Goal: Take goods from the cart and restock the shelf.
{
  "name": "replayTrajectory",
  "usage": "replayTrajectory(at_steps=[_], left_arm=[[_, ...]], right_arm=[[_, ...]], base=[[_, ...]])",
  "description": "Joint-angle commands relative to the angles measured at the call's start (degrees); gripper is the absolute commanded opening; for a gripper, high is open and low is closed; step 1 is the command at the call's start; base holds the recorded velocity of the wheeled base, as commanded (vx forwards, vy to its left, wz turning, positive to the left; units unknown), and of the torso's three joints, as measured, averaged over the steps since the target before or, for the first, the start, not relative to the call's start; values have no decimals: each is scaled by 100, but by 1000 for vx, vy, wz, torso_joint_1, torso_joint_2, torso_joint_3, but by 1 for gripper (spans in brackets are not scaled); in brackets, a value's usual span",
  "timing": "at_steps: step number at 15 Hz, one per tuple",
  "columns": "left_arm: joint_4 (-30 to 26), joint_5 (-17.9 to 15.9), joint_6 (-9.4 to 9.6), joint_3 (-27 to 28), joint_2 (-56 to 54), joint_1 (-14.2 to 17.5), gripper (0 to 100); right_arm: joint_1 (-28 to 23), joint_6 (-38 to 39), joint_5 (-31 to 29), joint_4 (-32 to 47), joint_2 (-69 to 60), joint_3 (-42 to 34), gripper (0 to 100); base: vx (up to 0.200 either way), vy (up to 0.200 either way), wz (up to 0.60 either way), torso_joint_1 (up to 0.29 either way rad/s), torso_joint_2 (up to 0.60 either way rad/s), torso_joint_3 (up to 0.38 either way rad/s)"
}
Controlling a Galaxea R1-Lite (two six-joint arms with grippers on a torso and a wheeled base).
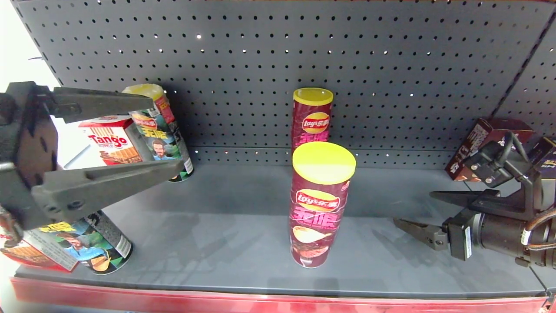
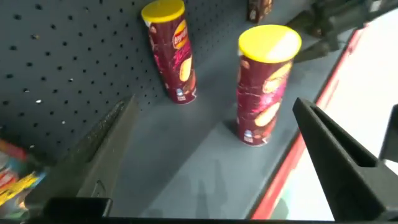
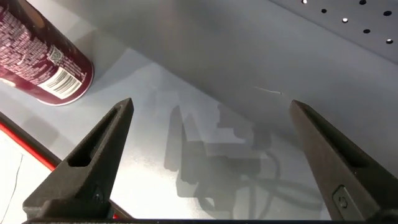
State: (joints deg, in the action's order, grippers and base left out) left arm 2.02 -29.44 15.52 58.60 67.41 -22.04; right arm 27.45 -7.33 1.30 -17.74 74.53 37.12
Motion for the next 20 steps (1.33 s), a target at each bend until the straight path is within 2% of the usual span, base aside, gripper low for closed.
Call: replayTrajectory(at_steps=[1,2,4,7,8,10,12,16,20], left_arm=[[114,193,4,81,439,-318,100],[290,325,4,169,659,-415,100],[395,342,4,389,905,-415,100],[343,509,30,319,940,-415,100],[334,676,232,248,949,-415,100],[263,914,777,29,1011,-406,100],[88,958,1085,-86,1019,-415,100],[70,1098,1138,-147,1116,-494,100],[70,1696,1129,-147,1388,-863,100]], right_arm=[[-3,3,1,-2,0,-3,100],[-12,3,10,-10,-9,-21,100],[-38,3,1,-2,0,-12,100],[-117,-6,10,-2,-18,-38,100],[-126,3,10,-2,-27,-38,100],[-126,3,10,-2,-9,-21,100],[-135,3,1,-2,-35,-38,100],[-179,3,1,-2,-9,-29,100],[-311,3,-7,-2,-18,-29,100]], base=[[0,0,0,0,0,0],[0,0,0,0,0,0],[0,0,0,0,0,0],[0,0,0,0,0,0],[0,0,0,0,0,0],[0,0,0,0,0,0],[0,0,0,0,0,0],[0,0,0,0,0,0],[0,0,0,0,0,0]])
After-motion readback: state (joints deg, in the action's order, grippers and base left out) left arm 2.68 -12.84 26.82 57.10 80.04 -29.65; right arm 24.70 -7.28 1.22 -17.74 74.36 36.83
